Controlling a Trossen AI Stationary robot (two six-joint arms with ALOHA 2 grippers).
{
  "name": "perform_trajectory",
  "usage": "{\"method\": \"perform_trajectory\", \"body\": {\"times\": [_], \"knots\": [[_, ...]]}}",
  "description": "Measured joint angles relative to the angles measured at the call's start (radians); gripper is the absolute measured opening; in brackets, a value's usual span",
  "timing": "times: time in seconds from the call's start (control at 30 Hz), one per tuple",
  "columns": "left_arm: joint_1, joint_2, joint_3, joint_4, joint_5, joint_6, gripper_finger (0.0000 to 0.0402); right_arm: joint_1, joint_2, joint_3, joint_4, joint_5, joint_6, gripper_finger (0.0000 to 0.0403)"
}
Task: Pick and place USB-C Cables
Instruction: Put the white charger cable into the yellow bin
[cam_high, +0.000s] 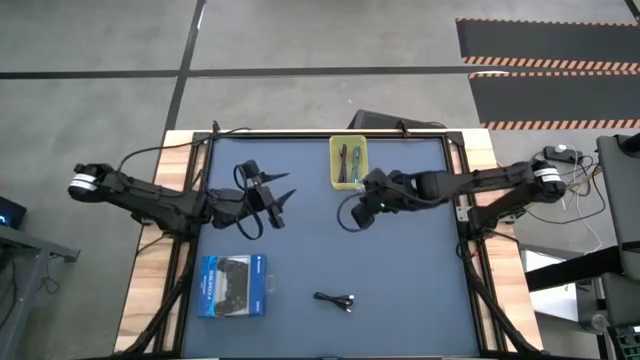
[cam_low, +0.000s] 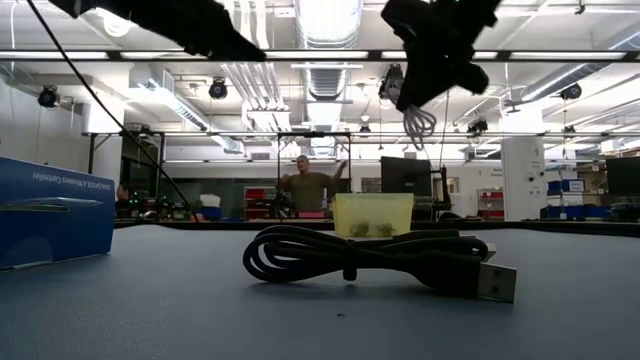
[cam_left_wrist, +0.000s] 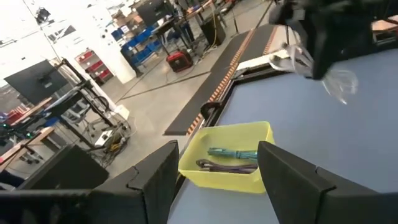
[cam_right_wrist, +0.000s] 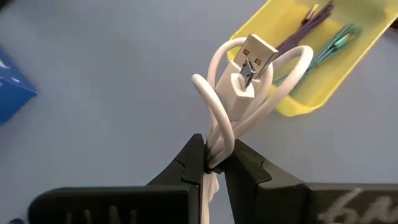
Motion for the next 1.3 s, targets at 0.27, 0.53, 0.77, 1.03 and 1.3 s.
{"method": "perform_trajectory", "body": {"times": [0.27, 0.53, 0.77, 1.03, 1.3], "knots": [[0.0, -0.043, -0.055, -0.026, -0.001, -0.008, 0.0203, -0.167, 0.133, 0.224, -0.119, -0.206, -0.136, 0.0029], [-0.001, -0.091, -0.088, -0.026, 0.0, -0.011, 0.0203, -0.374, 0.315, 0.372, -0.163, -0.509, -0.186, 0.0029], [-0.002, -0.156, -0.095, -0.188, 0.367, -0.062, 0.0202, -0.484, 0.469, 0.487, -0.297, -0.55, -0.248, 0.0029], [-0.002, -0.267, -0.104, -0.211, 0.684, -0.072, 0.0141, -0.527, 0.564, 0.568, -0.338, -0.551, -0.296, 0.0029], [-0.002, -0.364, -0.172, -0.196, 0.687, -0.071, 0.0025, -0.535, 0.585, 0.596, -0.343, -0.55, -0.296, 0.0029]]}}
